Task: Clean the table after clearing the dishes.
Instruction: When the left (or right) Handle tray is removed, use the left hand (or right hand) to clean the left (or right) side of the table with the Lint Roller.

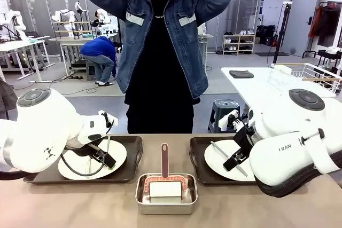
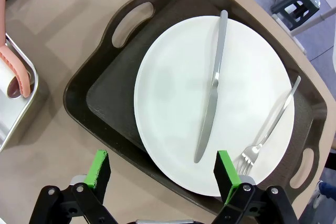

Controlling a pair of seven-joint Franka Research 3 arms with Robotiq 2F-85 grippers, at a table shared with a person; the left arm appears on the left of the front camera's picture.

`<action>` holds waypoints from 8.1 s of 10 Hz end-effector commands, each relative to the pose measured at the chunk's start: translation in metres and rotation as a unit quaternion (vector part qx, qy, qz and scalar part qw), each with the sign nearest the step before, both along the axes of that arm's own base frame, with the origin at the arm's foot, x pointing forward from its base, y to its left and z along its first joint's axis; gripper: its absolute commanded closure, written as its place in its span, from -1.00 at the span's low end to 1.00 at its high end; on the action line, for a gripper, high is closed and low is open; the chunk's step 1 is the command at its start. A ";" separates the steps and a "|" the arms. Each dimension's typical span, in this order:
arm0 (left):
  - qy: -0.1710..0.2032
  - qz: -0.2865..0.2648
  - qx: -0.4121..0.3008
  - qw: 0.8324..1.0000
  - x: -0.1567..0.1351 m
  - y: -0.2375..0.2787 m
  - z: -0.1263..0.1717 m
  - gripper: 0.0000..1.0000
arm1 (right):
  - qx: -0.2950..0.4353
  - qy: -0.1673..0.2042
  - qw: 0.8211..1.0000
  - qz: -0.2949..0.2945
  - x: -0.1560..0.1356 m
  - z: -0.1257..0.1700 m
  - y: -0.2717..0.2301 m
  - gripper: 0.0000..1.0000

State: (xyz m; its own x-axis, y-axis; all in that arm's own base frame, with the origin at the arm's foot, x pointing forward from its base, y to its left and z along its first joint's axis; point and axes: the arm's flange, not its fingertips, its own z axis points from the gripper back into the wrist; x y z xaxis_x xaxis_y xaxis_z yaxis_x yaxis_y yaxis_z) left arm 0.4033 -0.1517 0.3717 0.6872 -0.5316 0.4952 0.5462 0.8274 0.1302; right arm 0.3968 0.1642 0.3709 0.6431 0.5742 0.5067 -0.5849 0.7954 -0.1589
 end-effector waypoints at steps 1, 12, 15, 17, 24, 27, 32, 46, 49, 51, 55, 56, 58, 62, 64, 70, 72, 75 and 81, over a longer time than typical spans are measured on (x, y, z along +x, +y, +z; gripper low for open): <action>0.000 0.000 0.000 1.000 0.000 0.000 0.000 -1.00 | 0.000 0.000 1.000 0.000 0.000 0.000 0.000 -1.00; 0.186 -0.106 -0.515 0.830 -0.015 0.213 0.109 -1.00 | 0.491 0.272 0.827 0.043 0.032 0.080 -0.180 -1.00; 0.164 0.009 -0.601 0.782 -0.067 0.328 0.082 -1.00 | 0.594 0.255 0.760 -0.061 0.003 0.049 -0.306 -1.00; 0.157 0.078 -0.615 0.769 -0.103 0.389 0.067 -1.00 | 0.627 0.242 0.731 -0.120 -0.026 0.025 -0.375 -1.00; 0.128 0.146 -0.620 0.760 -0.134 0.435 0.051 -1.00 | 0.635 0.232 0.715 -0.177 -0.066 -0.004 -0.428 -1.00; 0.128 0.146 -0.620 0.760 -0.134 0.435 0.051 -1.00 | 0.635 0.232 0.715 -0.177 -0.066 -0.004 -0.428 -1.00; 0.128 0.146 -0.620 0.760 -0.134 0.435 0.051 -1.00 | 0.635 0.232 0.715 -0.177 -0.066 -0.004 -0.428 -1.00; 0.128 0.146 -0.620 0.760 -0.134 0.435 0.051 -1.00 | 0.635 0.232 0.715 -0.177 -0.066 -0.004 -0.428 -1.00; 0.128 0.146 -0.620 0.760 -0.134 0.435 0.051 -1.00 | 0.635 0.232 0.715 -0.177 -0.066 -0.004 -0.428 -1.00; 0.128 0.146 -0.620 0.760 -0.134 0.435 0.051 -1.00 | 0.635 0.232 0.715 -0.177 -0.066 -0.004 -0.428 -1.00; 0.128 0.146 -0.620 0.760 -0.134 0.435 0.051 -1.00 | 0.635 0.232 0.715 -0.177 -0.066 -0.004 -0.428 -1.00; 0.128 0.146 -0.620 0.760 -0.134 0.435 0.051 -1.00 | 0.635 0.232 0.715 -0.177 -0.066 -0.004 -0.428 -1.00; 0.128 0.146 -0.620 0.760 -0.134 0.435 0.051 -1.00 | 0.635 0.232 0.715 -0.177 -0.066 -0.004 -0.428 -1.00; 0.132 0.147 -0.619 0.760 -0.131 0.433 0.050 -1.00 | 0.635 0.232 0.715 -0.177 -0.066 -0.004 -0.428 -1.00; 0.087 0.078 -0.471 0.874 -0.113 0.390 0.119 -1.00 | 0.635 0.232 0.715 -0.177 -0.066 -0.004 -0.428 -1.00; 0.090 -0.126 -0.113 0.981 0.008 0.144 0.226 -1.00 | 0.635 0.232 0.715 -0.177 -0.066 -0.004 -0.428 -1.00; 0.117 -0.190 -0.038 0.974 0.028 0.064 0.200 -1.00 | 0.635 0.232 0.715 -0.177 -0.066 -0.004 -0.428 -1.00; 0.147 -0.240 0.003 0.960 0.029 0.006 0.159 -1.00 | 0.635 0.232 0.715 -0.177 -0.066 -0.004 -0.428 -1.00; 0.152 -0.245 -0.009 0.958 0.030 0.000 0.156 -1.00 | 0.635 0.232 0.715 -0.177 -0.066 -0.004 -0.428 -1.00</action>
State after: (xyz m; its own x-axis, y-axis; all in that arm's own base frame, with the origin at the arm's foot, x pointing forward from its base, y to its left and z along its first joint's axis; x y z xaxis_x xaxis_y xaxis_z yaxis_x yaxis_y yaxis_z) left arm 0.4351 -0.1503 0.5252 0.4675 -0.8200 0.3302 0.8822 0.4564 -0.1158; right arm 0.3320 -0.2643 0.3633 0.9036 -0.3977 0.1592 -0.0658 0.2385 0.9689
